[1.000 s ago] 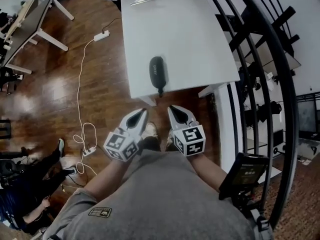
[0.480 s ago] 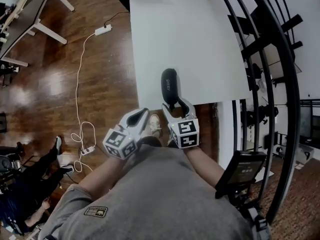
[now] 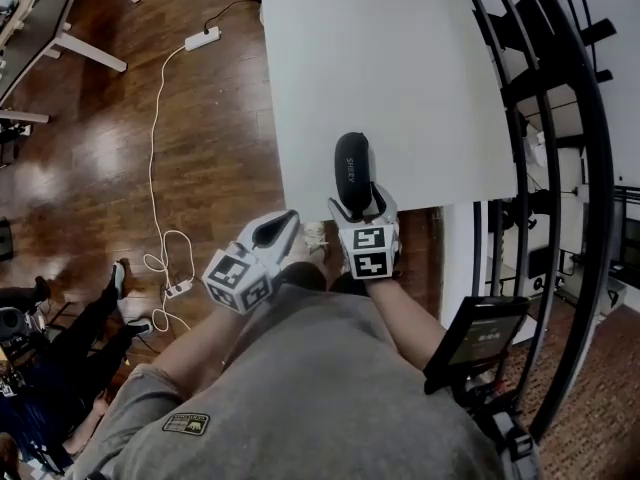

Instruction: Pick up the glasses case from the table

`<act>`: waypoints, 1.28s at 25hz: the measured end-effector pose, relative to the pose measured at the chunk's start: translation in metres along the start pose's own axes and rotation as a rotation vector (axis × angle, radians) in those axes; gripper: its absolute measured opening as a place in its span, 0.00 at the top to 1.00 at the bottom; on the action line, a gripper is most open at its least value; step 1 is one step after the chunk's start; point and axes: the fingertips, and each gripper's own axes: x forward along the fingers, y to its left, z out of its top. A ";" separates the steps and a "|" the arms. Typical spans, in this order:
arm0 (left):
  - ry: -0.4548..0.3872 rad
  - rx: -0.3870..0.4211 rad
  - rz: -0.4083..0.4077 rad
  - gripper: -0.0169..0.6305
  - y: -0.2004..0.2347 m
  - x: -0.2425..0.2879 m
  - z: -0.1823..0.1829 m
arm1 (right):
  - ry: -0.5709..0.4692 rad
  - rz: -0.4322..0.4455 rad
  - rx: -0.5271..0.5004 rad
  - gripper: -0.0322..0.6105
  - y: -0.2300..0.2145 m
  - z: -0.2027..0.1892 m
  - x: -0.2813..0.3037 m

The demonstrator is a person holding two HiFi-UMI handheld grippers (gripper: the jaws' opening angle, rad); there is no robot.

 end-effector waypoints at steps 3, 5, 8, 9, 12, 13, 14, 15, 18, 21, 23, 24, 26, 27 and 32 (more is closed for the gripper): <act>0.004 -0.002 -0.002 0.97 0.005 -0.001 0.001 | 0.012 -0.023 0.002 0.33 -0.003 -0.003 0.009; 0.005 -0.002 -0.008 0.97 0.005 -0.003 0.002 | 0.015 -0.034 0.003 0.32 -0.002 -0.002 0.012; 0.002 0.001 -0.023 0.97 0.001 -0.011 0.007 | 0.012 -0.051 0.010 0.35 0.000 0.004 0.008; 0.001 0.003 -0.026 0.97 -0.001 -0.014 0.009 | 0.009 -0.052 0.016 0.38 0.002 0.005 0.006; 0.000 0.012 -0.026 0.97 -0.001 -0.017 0.012 | 0.007 -0.046 0.023 0.39 0.003 0.006 0.006; -0.001 0.016 -0.026 0.97 0.000 -0.016 0.012 | 0.005 -0.044 0.025 0.39 0.002 0.006 0.007; -0.002 0.020 -0.026 0.97 0.000 -0.015 0.012 | 0.002 -0.041 0.027 0.39 0.002 0.006 0.007; -0.003 0.023 -0.027 0.97 0.000 -0.014 0.012 | -0.002 -0.039 0.031 0.39 0.001 0.006 0.007; -0.007 0.032 -0.028 0.97 -0.001 -0.011 0.011 | -0.018 -0.028 0.036 0.40 0.001 0.006 0.006; -0.018 0.038 -0.028 0.97 -0.001 -0.007 0.013 | -0.041 -0.020 0.039 0.40 -0.001 0.009 0.002; -0.026 0.041 -0.029 0.97 -0.003 -0.005 0.015 | -0.057 -0.015 0.041 0.40 -0.003 0.012 -0.004; -0.031 0.041 -0.029 0.97 -0.005 -0.004 0.017 | -0.065 -0.014 0.041 0.40 -0.004 0.015 -0.007; -0.045 0.042 -0.027 0.97 -0.008 -0.003 0.021 | -0.089 -0.014 0.038 0.40 -0.006 0.022 -0.017; -0.054 0.044 -0.025 0.97 -0.010 -0.003 0.022 | -0.104 -0.014 0.033 0.40 -0.007 0.025 -0.023; -0.120 0.052 -0.013 0.97 -0.026 -0.012 0.032 | -0.187 0.008 0.002 0.40 -0.003 0.044 -0.063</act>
